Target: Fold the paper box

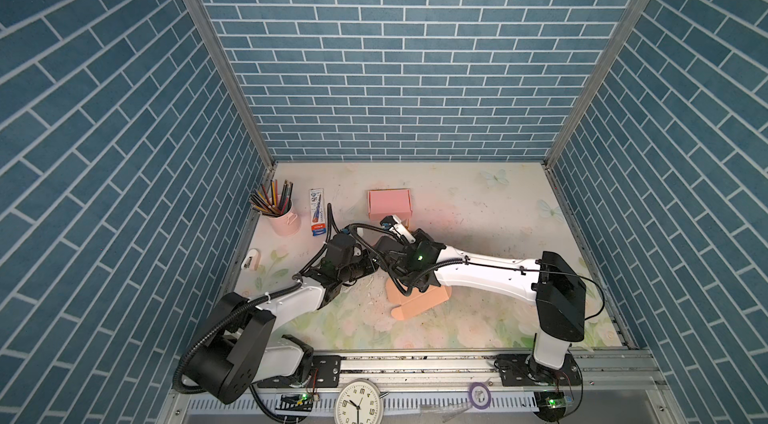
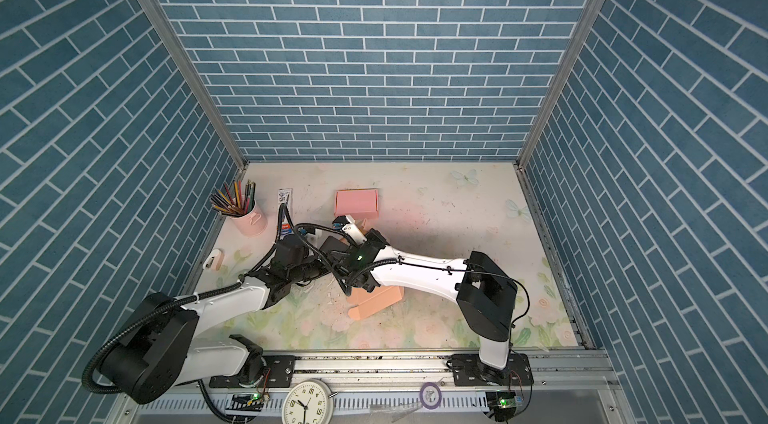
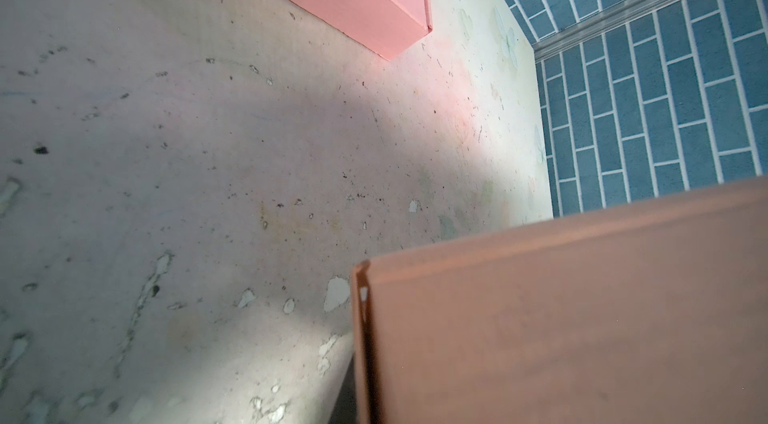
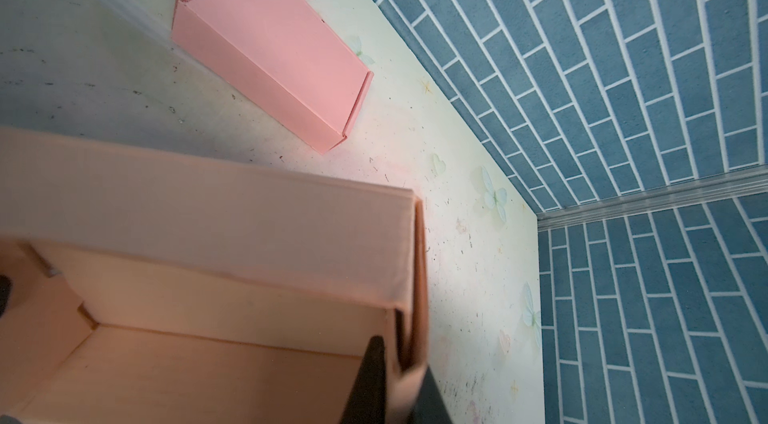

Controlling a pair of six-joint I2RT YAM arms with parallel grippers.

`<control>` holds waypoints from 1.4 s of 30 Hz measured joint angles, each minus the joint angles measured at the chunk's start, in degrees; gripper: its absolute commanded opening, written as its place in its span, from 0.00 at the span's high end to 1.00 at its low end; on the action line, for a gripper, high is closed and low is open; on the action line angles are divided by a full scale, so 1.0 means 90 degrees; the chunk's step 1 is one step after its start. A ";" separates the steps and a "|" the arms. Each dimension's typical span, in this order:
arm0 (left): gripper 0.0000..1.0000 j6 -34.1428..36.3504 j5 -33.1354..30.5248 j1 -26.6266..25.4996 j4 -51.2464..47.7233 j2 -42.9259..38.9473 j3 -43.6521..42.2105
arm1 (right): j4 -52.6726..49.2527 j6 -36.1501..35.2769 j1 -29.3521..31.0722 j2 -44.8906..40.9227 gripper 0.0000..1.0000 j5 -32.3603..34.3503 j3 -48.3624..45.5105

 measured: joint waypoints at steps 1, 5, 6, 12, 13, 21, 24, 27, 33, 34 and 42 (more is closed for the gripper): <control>0.89 -0.0002 0.0002 -0.0002 0.0000 0.0000 0.0000 | 0.0005 0.0000 0.0002 0.0000 0.94 0.0005 0.0000; 0.89 -0.0002 0.0000 -0.0002 0.0002 0.0000 -0.0002 | 0.0041 0.0005 0.0005 0.0000 1.00 0.0022 0.0000; 0.89 -0.0002 0.0000 -0.0002 0.0002 0.0000 -0.0002 | 0.0044 0.0002 0.0005 0.0000 1.00 0.0022 0.0000; 0.89 -0.0002 -0.0005 -0.0002 0.0002 0.0000 -0.0002 | 0.0049 0.0002 0.0010 0.0000 0.94 0.0022 0.0000; 0.89 -0.0002 -0.0007 -0.0002 0.0002 -0.0002 -0.0005 | 0.0049 0.0005 0.0015 0.0000 0.91 0.0024 0.0000; 0.89 0.0058 -0.0090 -0.0002 0.0010 -0.0017 -0.0002 | 0.0209 -0.0063 0.0155 -0.0177 0.66 -0.0070 -0.0177; 0.89 0.0146 -0.0124 -0.0002 0.0007 -0.0015 -0.0002 | 0.0342 -0.0053 0.0197 -0.0554 0.58 -0.0216 -0.0478; 0.88 0.0304 -0.0223 -0.0002 0.0005 -0.0007 -0.0002 | 0.0476 0.0027 0.0211 -0.1008 0.54 -0.0481 -0.0716; 0.89 0.0770 -0.0505 -0.0019 0.0124 -0.0005 -0.0005 | 0.0906 0.0172 0.0214 -0.1945 0.52 -0.1226 -0.1280; 0.89 0.0879 -0.0576 -0.0027 0.0124 -0.0005 -0.0005 | 0.0988 0.0172 0.0214 -0.2166 0.51 -0.1338 -0.1392; 0.89 0.2030 -0.1107 -0.0338 0.0012 -0.0024 0.0151 | 0.1814 0.0287 -0.0629 -0.3922 0.48 -0.2834 -0.1817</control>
